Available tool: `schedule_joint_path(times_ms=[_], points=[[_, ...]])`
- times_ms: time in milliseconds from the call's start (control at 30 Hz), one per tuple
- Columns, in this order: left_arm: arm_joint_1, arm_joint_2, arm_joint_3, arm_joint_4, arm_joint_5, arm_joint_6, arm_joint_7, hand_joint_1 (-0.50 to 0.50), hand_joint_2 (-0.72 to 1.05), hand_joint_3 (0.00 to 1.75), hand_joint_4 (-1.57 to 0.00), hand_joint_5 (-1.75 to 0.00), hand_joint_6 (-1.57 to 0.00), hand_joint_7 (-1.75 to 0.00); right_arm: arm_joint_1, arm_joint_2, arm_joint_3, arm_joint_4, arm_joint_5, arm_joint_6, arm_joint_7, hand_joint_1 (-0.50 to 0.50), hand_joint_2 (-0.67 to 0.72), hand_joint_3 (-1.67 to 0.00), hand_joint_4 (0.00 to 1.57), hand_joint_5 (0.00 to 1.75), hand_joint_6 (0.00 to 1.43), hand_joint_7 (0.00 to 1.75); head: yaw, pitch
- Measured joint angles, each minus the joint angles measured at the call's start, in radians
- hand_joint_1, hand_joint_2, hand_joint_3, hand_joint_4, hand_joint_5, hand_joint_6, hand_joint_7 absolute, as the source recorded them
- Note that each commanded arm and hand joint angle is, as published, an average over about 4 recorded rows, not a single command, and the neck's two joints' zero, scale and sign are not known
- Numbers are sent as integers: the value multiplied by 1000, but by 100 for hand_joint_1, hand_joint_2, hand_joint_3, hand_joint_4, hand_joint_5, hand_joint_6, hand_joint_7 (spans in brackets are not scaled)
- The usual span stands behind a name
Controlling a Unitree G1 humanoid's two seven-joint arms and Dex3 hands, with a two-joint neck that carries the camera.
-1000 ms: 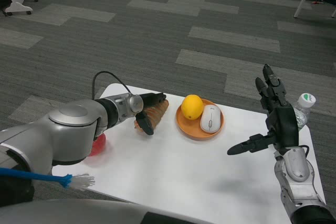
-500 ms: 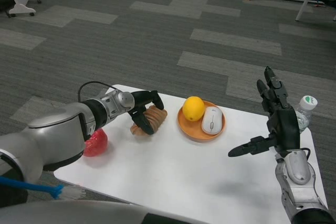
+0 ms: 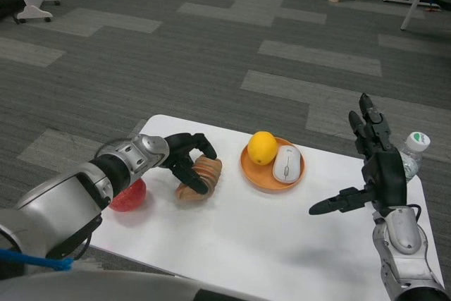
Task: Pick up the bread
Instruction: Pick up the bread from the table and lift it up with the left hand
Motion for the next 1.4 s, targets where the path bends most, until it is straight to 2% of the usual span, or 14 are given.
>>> schedule_joint_path(times_ms=[67, 167, 300, 400, 600, 933, 1167, 1400], points=[[65, -1, 125, -54, -2, 7, -7, -19, 105, 9, -86, -175, -13, -168, 2, 0, -2, -2, 0, 0, 0, -33, 15, 0, 0, 19, 0, 0, 0, 0], [147, -2, 258, -119, -42, 9, -9, -19, 105, 9, -85, -175, -12, -168, 5, 0, -5, -7, 0, 0, 0, -33, 15, 0, 0, 19, 0, 0, 0, 0], [236, -4, 354, -178, -206, -35, -9, -19, 105, 9, -82, -175, -10, -168, 8, 1, -6, -15, 0, 0, 0, -33, 15, 0, 0, 19, 0, 0, 1, 6], [274, -7, 386, -210, -311, -80, -9, -19, 105, 9, -82, -175, -12, -168, 9, 1, -6, -17, 0, -1, 0, -33, 15, 0, 0, 15, 0, 0, 1, 9], [294, -14, 411, -281, -437, -142, -8, -19, 105, 9, -82, -175, -13, -168, 11, 1, -6, -18, 0, -1, 0, -33, 15, 0, 0, 19, 0, 0, -1, 12], [307, -20, 404, -417, -619, -169, -9, -17, 105, 9, -87, -175, -13, -168, 12, 1, -6, -23, 0, -1, 0, -33, 15, 0, 0, 19, 0, 0, -16, 18], [326, -22, 405, -532, -683, -171, -11, -17, 105, 9, -90, -175, -13, -168, 12, 1, -1, -38, 0, -1, 0, -33, 15, 0, 0, 19, 0, 0, -26, 24], [362, -23, 423, -629, -695, -171, -10, -17, 105, 9, -87, -175, -13, -168, 12, 1, 14, -61, 0, -1, 0, -33, 15, 0, 0, 19, 0, 0, -27, 30]])
